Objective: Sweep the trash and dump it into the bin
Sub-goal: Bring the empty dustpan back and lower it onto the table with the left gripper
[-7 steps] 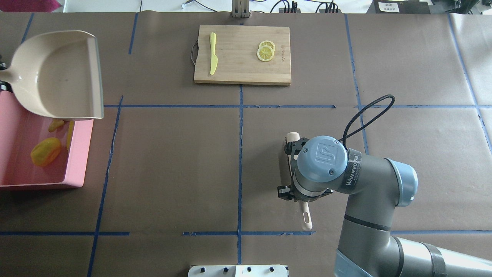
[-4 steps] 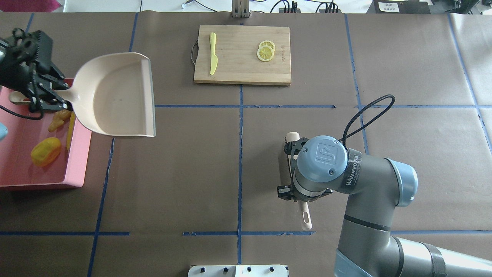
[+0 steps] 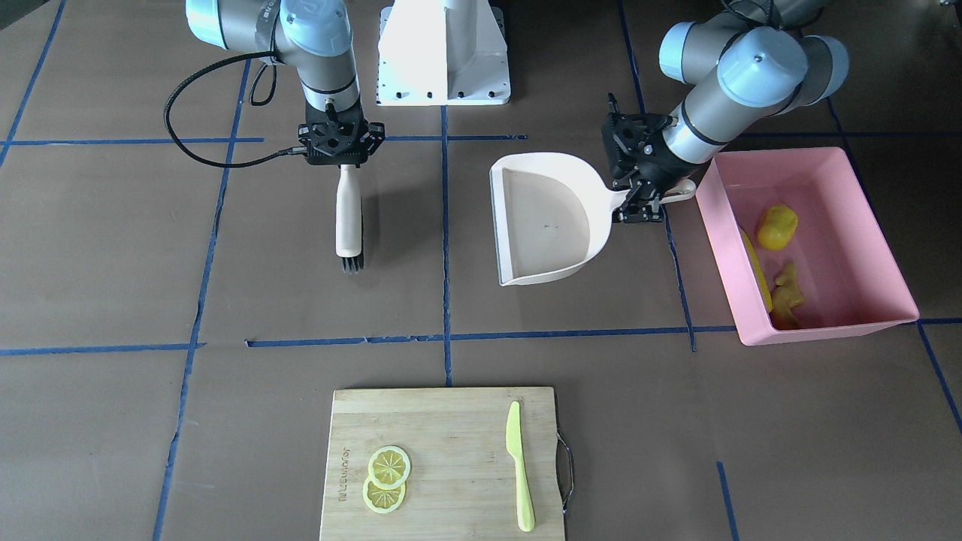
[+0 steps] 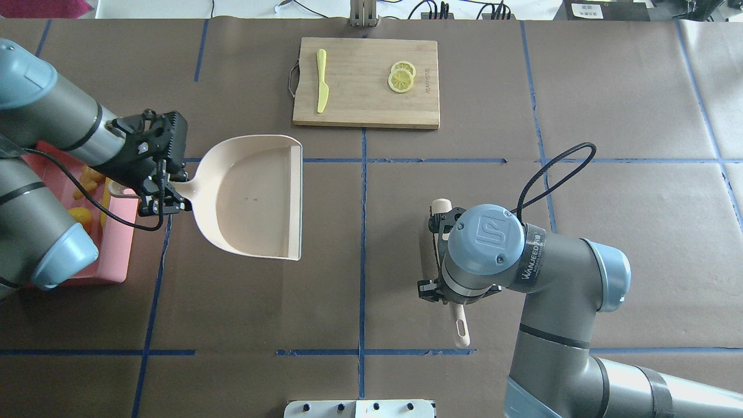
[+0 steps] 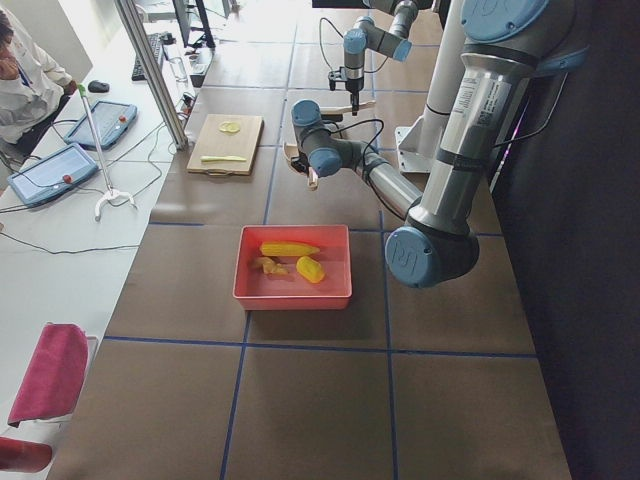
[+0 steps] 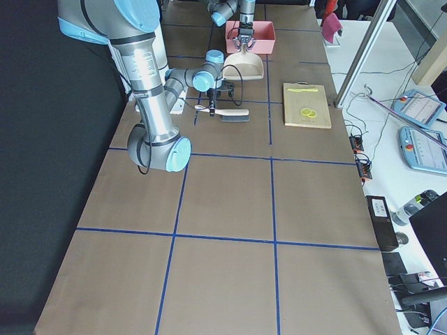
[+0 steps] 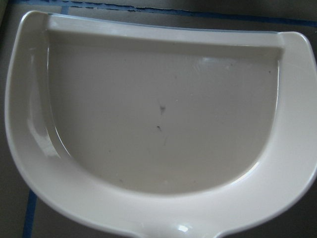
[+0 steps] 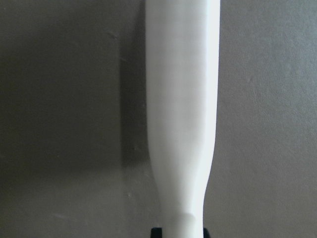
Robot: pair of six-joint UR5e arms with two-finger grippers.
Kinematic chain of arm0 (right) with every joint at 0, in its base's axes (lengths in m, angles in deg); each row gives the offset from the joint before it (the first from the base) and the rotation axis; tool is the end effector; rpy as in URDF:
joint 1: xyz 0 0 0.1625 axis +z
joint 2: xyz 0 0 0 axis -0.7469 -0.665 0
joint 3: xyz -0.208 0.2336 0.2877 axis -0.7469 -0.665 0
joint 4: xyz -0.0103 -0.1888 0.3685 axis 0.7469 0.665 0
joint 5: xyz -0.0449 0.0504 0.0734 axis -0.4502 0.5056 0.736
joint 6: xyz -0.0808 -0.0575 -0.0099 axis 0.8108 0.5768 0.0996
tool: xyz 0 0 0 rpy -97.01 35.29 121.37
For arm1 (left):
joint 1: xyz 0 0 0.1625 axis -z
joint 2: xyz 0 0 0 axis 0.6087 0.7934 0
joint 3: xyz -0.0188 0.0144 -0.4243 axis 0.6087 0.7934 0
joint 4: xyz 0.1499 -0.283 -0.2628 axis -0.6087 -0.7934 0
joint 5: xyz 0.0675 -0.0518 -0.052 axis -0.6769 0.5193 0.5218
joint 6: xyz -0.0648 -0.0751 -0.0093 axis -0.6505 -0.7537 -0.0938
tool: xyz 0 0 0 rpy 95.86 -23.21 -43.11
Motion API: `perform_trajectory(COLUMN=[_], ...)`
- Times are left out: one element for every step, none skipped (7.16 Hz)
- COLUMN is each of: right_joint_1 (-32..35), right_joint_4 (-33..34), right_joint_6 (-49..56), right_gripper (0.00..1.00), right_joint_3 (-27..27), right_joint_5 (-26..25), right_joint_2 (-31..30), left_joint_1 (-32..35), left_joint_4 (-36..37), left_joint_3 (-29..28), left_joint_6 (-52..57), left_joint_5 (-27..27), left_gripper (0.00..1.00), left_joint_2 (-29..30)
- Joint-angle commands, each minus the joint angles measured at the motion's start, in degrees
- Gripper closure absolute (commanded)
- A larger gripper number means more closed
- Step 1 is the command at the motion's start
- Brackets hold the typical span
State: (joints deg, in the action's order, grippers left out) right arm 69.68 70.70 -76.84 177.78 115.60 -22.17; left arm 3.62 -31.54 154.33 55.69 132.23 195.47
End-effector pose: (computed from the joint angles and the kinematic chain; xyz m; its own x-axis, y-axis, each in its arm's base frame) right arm -0.5140 -0.3126 0.2815 0.7560 -0.0546 0.6523 0.0821 0.9966 -0.0118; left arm 0.3981 -0.4468 0.3274 0.0086 0.9986 -0.0516 -0.4899 0.0492 0.8704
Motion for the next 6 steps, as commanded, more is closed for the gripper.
perform_trajectory(right_joint_1=[0.0, 0.0, -0.1, 0.0, 0.0, 0.0], right_joint_4=[0.0, 0.0, 0.0, 0.0, 0.0, 0.0], right_joint_6=[-0.4, -0.4, -0.4, -0.5, -0.5, -0.5], right_gripper=[1.0, 1.0, 1.0, 1.0, 1.0, 1.0], right_joint_3=[0.0, 0.0, 0.1, 0.1, 0.1, 0.1], right_joint_5=[0.0, 0.0, 0.0, 0.0, 0.0, 0.0], right_joint_2=[-0.1, -0.1, -0.1, -0.1, -0.2, -0.2], left_joint_1=[-5.8, -6.9, -7.6, -8.3, -8.9, -8.9], left_joint_4=[-1.8, -1.8, -1.7, -1.7, -1.7, -1.4], left_joint_3=[-1.9, -2.1, -2.4, -2.4, -2.5, -2.5], left_joint_6=[-4.1, -4.8, -4.8, -4.7, -4.4, -4.4], left_joint_5=[-5.8, -6.2, -6.2, -6.2, -6.3, -6.3], left_gripper=[0.92, 0.89, 0.86, 0.79, 0.7, 0.64], left_joint_2=[1.6, 1.6, 1.7, 1.7, 1.7, 2.4])
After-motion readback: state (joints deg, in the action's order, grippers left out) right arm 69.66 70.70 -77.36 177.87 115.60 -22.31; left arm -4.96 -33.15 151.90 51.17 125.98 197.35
